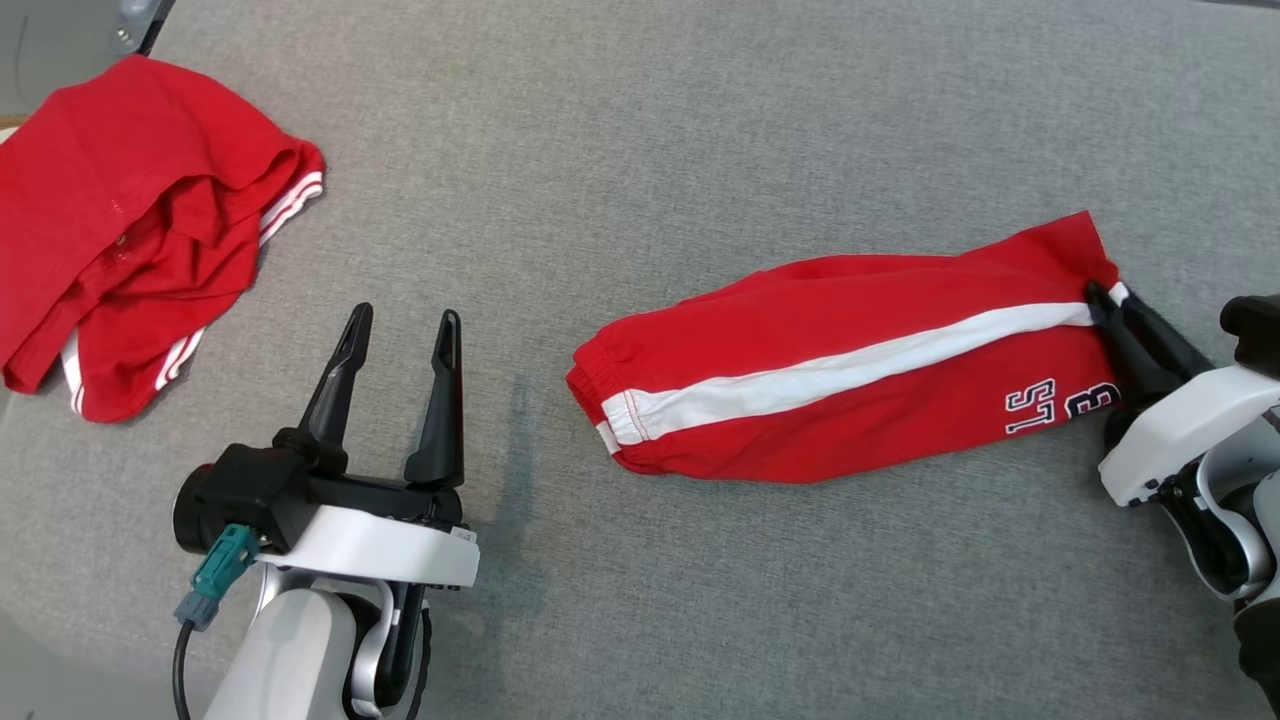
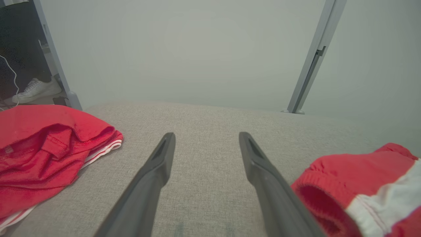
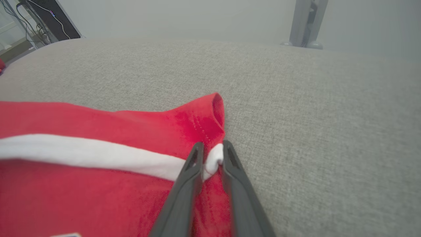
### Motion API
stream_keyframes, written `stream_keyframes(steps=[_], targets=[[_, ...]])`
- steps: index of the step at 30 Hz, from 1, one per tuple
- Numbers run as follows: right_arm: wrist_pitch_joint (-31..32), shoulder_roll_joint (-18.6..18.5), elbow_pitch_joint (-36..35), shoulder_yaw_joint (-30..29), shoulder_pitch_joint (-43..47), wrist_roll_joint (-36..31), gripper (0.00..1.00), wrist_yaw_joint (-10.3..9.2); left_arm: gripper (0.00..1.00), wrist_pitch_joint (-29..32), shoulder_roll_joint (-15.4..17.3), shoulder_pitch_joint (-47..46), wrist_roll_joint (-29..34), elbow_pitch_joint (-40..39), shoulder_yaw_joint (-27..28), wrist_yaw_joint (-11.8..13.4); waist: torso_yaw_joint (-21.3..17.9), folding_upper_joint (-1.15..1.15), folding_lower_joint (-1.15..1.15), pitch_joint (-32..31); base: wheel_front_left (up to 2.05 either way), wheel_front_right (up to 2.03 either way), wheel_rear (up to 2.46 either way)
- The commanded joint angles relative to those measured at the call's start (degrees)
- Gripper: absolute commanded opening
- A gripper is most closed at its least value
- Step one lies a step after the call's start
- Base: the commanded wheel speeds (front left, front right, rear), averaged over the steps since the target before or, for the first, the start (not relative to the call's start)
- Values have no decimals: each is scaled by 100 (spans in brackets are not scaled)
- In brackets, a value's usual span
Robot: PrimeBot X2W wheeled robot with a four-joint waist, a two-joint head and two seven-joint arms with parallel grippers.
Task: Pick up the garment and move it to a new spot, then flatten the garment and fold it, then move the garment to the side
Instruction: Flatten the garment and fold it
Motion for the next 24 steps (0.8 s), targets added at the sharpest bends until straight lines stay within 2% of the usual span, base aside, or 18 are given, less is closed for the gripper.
stream_keyframes(steps=[1,6,12,21,22,23,24], targets=[[-46,-11,64,19,44,74,0,11,100,-29,-10,-73,53,4,46,-46,-46,0,0,-12,0,0,0],[-207,115,-22,-90,311,280,0,7,100,-29,-52,-8,189,9,160,-115,-239,0,0,-97,0,0,0],[-352,441,-296,-529,945,379,0,7,100,-27,-1,117,284,35,254,-190,-582,0,0,-255,0,0,0],[-350,958,-847,-944,1470,57,0,7,100,-2,160,108,355,73,257,-244,-1049,0,0,-307,0,0,0],[-342,996,-872,-950,1492,-1,32,7,100,5,166,110,354,73,255,-236,-1090,0,0,-311,0,0,0],[-375,1037,-912,-963,1499,-66,100,7,100,12,177,114,353,73,257,-227,-1131,0,0,-320,0,0,0],[-419,1073,-954,-993,1494,-119,100,7,100,24,188,125,354,67,252,-220,-1166,0,0,-334,0,0,0]])
